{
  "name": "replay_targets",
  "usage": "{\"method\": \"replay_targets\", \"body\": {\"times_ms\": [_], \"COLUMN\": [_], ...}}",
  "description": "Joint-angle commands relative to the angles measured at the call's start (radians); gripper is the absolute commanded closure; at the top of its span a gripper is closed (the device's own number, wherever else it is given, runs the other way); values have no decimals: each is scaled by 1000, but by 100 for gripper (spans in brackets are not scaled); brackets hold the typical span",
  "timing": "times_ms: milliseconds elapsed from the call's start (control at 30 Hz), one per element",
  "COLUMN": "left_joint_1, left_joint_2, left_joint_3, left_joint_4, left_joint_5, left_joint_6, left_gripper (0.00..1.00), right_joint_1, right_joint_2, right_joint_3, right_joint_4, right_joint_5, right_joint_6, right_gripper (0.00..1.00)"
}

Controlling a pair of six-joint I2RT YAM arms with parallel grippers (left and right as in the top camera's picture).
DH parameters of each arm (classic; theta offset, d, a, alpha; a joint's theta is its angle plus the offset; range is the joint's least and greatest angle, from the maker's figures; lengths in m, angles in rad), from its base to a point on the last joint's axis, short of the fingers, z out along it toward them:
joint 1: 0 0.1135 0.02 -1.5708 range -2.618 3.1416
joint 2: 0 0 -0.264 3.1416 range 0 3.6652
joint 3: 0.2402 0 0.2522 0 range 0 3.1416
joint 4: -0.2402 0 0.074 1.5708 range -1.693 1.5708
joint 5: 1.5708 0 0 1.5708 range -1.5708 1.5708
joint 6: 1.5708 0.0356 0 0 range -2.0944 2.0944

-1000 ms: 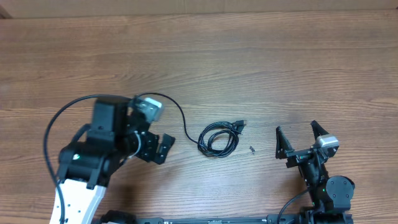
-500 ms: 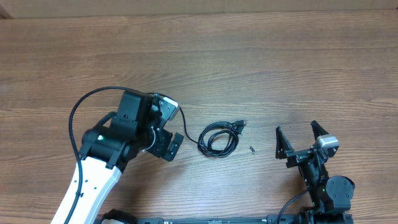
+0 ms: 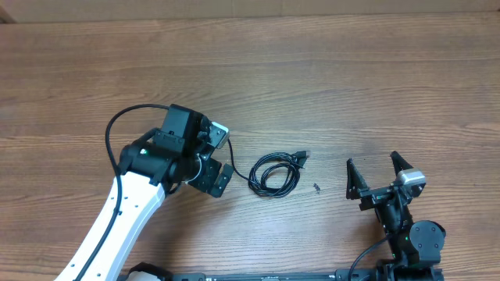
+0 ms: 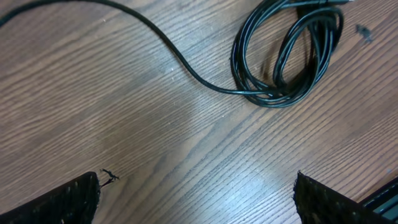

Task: Untangle cables
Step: 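Move the left gripper forward over the coiled black cable bundle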

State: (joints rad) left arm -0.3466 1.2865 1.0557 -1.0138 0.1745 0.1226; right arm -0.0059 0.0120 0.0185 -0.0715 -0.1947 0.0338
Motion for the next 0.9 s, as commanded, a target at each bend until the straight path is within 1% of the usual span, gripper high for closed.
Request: {"method": "replay_targets", "body": {"times_ms": [0,867], "left_joint_1": [-3,-4], "left_joint_2": [29,49], "left_joint_3": [26,26], "left_joint_4": [3,84], "left_joint_5": [-9,2], "left_joint_6": [-15,-15], "left_gripper": [0,0], "right_joint_1": [-3,-3], "right_joint_2": [-9,-9], "right_joint_3": [-11,-11], "right_joint_4": [6,6], "right_joint_5": [3,3], "right_joint_6": [8,8], "right_gripper": [0,0]}}
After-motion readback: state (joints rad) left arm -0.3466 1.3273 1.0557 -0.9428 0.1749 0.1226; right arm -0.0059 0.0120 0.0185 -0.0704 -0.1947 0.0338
